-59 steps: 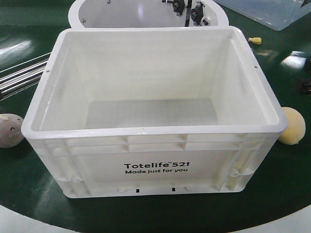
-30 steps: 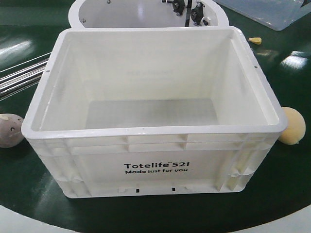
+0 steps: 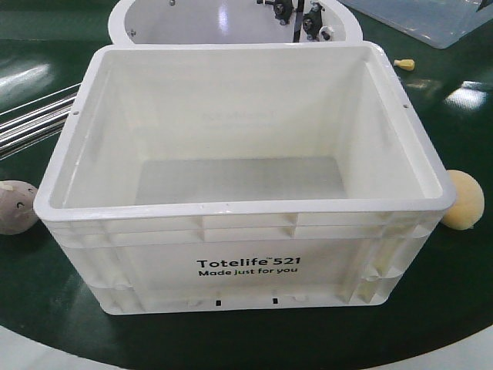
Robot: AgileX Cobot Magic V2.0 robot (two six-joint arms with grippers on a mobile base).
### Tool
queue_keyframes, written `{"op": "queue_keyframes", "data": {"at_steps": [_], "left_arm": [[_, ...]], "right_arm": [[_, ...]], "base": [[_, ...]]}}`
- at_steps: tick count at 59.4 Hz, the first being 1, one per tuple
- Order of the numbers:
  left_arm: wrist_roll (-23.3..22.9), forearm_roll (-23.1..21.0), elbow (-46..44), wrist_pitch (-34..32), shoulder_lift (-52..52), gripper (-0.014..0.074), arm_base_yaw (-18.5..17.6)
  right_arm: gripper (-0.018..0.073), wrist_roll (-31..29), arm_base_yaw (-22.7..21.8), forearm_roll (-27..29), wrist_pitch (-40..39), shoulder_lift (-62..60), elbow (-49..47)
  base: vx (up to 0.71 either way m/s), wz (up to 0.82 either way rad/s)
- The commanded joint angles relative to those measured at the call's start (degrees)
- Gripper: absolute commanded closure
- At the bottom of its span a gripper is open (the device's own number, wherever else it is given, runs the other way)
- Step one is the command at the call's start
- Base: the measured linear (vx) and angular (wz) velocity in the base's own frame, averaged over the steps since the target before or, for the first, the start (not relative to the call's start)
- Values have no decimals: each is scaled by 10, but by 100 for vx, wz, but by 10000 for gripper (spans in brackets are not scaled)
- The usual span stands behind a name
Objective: Place moving items into box and shelve
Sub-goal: 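Lower left gripper onto pink ball and right gripper onto yellow ball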
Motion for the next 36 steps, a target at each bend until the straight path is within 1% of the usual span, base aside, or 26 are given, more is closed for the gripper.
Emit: {"op": "queue_keyframes", "data": {"at_steps": [1, 12, 17, 27, 36], "left_arm": [[-4, -1, -21, -22, -3, 146, 1], [-4, -1, -21, 26, 47, 146, 1], [-4, -1, -21, 34, 71, 146, 1], [-17, -2, -21, 74, 123, 146, 1], [-11, -19, -21, 99, 156, 146, 1]], "right_arm": [[20, -15, -3, 1, -39, -13, -21], [20, -30, -3, 7, -19, 31, -21], [20, -42, -3, 27, -5, 55, -21], [20, -81, -3, 94, 38, 106, -21], [20, -92, -3, 113, 53, 153, -21]], "base": [[0, 0], [0, 0], [0, 0], [0, 0], [0, 0]]}}
